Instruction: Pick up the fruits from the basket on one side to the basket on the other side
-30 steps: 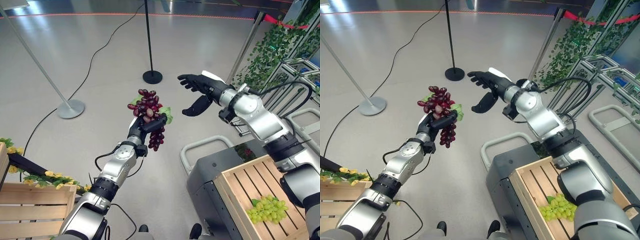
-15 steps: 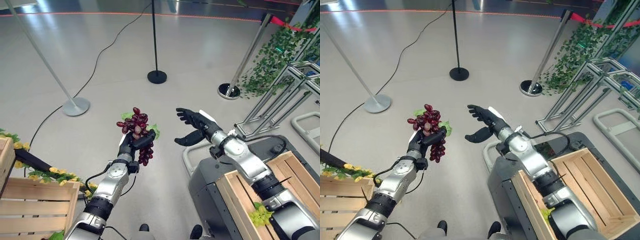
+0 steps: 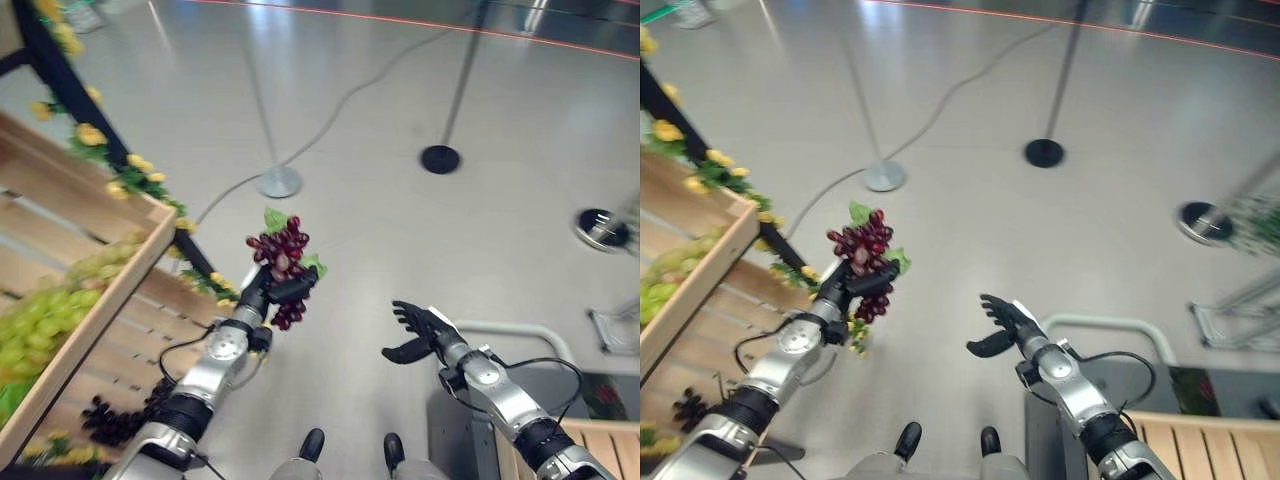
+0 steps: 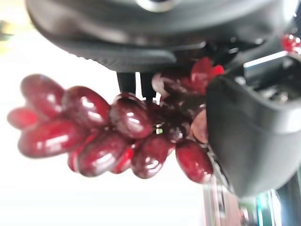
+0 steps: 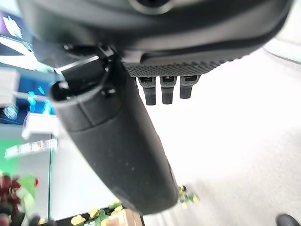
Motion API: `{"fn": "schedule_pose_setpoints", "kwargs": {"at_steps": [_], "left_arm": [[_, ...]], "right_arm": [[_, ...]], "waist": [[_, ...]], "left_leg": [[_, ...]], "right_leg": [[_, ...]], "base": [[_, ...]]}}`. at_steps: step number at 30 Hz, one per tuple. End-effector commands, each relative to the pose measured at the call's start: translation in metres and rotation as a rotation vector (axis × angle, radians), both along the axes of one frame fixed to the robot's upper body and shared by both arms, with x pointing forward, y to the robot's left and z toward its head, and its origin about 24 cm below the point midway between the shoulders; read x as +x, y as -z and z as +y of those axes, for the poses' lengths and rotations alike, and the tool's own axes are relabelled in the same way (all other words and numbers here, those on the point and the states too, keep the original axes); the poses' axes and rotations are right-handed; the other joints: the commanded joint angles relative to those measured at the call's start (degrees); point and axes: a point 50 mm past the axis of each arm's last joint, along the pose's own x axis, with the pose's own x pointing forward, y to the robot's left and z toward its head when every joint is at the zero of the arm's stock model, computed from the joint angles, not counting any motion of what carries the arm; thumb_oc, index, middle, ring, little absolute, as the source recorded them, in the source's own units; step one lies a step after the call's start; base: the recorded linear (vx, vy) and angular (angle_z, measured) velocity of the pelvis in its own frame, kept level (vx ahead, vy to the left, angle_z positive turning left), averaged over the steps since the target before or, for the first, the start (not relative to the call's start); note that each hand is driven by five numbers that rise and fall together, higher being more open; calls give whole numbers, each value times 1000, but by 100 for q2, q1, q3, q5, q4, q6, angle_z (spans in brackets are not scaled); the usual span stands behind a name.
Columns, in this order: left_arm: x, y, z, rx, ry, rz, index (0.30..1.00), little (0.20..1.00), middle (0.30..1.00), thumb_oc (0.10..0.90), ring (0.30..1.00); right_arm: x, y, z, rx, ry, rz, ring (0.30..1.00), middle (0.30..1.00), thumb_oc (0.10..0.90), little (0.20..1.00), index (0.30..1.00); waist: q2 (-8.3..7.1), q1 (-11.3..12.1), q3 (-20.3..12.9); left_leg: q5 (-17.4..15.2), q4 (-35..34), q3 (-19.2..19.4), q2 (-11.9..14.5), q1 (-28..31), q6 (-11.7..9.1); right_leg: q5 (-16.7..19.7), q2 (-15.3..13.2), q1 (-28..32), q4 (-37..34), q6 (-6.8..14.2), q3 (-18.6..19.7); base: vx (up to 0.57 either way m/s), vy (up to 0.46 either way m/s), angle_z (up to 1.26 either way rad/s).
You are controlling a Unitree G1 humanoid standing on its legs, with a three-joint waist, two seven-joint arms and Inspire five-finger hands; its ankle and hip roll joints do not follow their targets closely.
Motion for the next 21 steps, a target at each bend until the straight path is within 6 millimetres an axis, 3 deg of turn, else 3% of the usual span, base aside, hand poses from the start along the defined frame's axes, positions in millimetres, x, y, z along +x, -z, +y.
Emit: {"fn": "schedule_pose_setpoints", "kwargs": {"at_steps": [1, 2, 4, 5, 6, 7, 9, 11, 12, 13, 16, 21], "left_arm": [[29, -83, -30, -128, 125, -397, 300, 300, 300, 400, 300], [26, -84, -34, -145, 164, -391, 300, 300, 300, 400, 300], [26, -85, -41, -160, 200, -395, 300, 300, 300, 400, 300], [27, -87, -50, -176, 231, -402, 300, 300, 300, 400, 300], [29, -89, -54, -181, 236, -408, 300, 300, 300, 400, 300], [29, -89, -54, -180, 236, -410, 300, 300, 300, 400, 300], [32, -91, -61, -181, 261, -413, 300, 300, 300, 400, 300], [33, -92, -63, -181, 278, -409, 300, 300, 300, 400, 300], [34, -92, -65, -177, 296, -401, 300, 300, 300, 400, 300], [36, -91, -68, -177, 332, -384, 300, 300, 300, 400, 300], [36, -92, -76, -145, 341, -377, 300, 300, 300, 400, 300], [30, -97, -63, -138, 321, -388, 300, 300, 300, 400, 300]], "right_arm": [[21, -38, 16, 138, -38, -193, 900, 900, 800, 900, 900], [11, -29, 9, 127, -9, -161, 900, 900, 800, 900, 900], [6, -24, 2, 123, 29, -150, 900, 900, 800, 900, 900], [5, -21, -3, 138, 77, -136, 900, 900, 800, 900, 900], [7, -19, -3, 147, 93, -126, 900, 900, 800, 900, 900], [7, -18, -3, 148, 95, -125, 900, 900, 800, 900, 900], [6, -11, -5, 169, 132, -97, 900, 900, 800, 900, 900], [2, -6, -6, 185, 155, -83, 900, 900, 800, 900, 900], [-2, -1, -6, 194, 171, -71, 900, 900, 800, 900, 900], [-6, 4, -8, 198, 209, -59, 900, 900, 800, 900, 900], [-17, 16, -4, 236, 254, -11, 900, 900, 800, 900, 900], [-30, 27, 9, 251, 246, 28, 900, 900, 800, 900, 900]], "waist": [[-406, 99, -317], [-434, 93, -253], [-466, 61, -172], [-519, -8, -112], [-557, -61, -82], [-564, -77, -94], [-602, -267, -115], [-537, -345, -143], [-460, -395, -188], [-343, -490, -236], [-284, -358, -337], [-215, -316, -328]], "left_leg": [[-65, 247, 472, -1, -66, 56], [67, 412, 908, 138, -304, -7], [107, 626, 1284, 206, -485, -53], [-30, 1010, 1642, 195, -536, -53], [-250, 1379, 1844, 144, -495, -16], [-263, 1412, 1862, 130, -506, -8], [-568, 2042, 2499, 92, -348, 118], [-637, 1866, 2719, 109, -168, 129], [-644, 1491, 2822, 108, 49, 115], [-512, 716, 3160, 200, 410, 74], [-446, 529, 2423, -91, 314, 92], [-433, 129, 2497, -145, 581, 142]], "right_leg": [[-41, -438, -99, 506, 50, -221], [-107, -414, 41, 507, -40, -509], [-150, -445, 153, 526, -80, -843], [-178, -529, 198, 562, -122, -1177], [-197, -597, 205, 610, -150, -1301], [-191, -610, 189, 612, -153, -1323], [-208, -721, 114, 756, -193, -1553], [-250, -710, 97, 837, -175, -1639], [-281, -689, 97, 884, -134, -1707], [-311, -656, 167, 854, -68, -1850], [-211, -739, 183, 772, 68, -1821], [-44, -833, 226, 576, 205, -1894]], "base": [[17, -231, 64], [-15, -117, 45], [-89, -84, 76], [-171, -19, 118], [-145, 11, 115], [-130, 44, 114], [-110, 49, 72], [-31, 80, 61], [5, 185, 99], [8, 218, 97], [-22, 115, 85], [-20, 85, 24]]}}
